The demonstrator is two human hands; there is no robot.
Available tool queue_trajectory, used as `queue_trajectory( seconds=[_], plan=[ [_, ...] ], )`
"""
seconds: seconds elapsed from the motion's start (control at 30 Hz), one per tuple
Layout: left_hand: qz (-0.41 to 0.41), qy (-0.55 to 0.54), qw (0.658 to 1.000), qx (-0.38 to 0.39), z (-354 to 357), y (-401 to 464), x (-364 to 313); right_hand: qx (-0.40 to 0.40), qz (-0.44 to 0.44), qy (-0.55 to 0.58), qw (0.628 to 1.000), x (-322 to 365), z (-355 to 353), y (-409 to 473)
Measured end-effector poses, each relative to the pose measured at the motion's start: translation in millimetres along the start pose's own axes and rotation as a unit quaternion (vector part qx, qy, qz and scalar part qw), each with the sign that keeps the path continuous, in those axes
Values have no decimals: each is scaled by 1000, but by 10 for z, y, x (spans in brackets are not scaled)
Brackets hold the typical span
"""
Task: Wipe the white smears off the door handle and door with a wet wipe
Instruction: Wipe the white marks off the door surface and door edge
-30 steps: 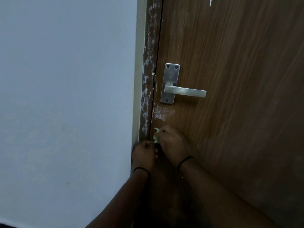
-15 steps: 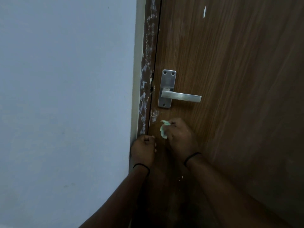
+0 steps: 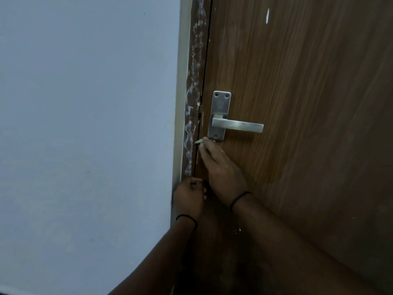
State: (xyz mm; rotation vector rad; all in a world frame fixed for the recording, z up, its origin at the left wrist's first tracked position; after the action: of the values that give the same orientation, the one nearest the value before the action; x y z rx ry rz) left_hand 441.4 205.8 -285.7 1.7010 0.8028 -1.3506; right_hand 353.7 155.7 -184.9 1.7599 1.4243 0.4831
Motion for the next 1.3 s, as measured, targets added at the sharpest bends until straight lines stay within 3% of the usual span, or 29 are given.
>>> queue_trajectory(
  seconds=[0.23,0.47,0.6,0.7,0.83,1.0,1.2,1.3],
  plan=[
    [-4,15,1000,-7,-34,-11,100,82,-61,-8,995,109,119,-272],
    [-17,1,1000,-7,-25,-17,100,-1,-22,-10,1000,9,-108,109],
    [0,25,1000,-7,-21,-40,73,68,-71,6,995,129,101,-44],
    [6,13,1000,-6,-28,-41,52,96,-58,15,994,-1,115,-261],
    [-6,-6,1000,-1,-15,-54,43,28,-13,10,999,-88,-80,-71],
    [-10,-8,1000,4,33,-61,38,-34,-57,-20,998,121,-160,318],
    [-11,4,1000,-7,-37,-30,125,50,-114,-25,992,62,49,-175],
    [-5,5,1000,7,2,-42,135,76,-80,-21,994,-161,5,-420]
  ],
)
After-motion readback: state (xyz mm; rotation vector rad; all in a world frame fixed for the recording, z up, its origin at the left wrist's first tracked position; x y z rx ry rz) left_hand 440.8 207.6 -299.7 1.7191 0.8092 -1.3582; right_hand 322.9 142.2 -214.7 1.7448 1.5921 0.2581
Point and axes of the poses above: each hand's wrist, its own y-axis towards the middle knuckle, its own z-axis out of the palm, x = y × z, the point moved 7 cm from there along y, towards the middle knuckle, and after that the axes turned 2 degrees about -z, right-handed, at the moved point
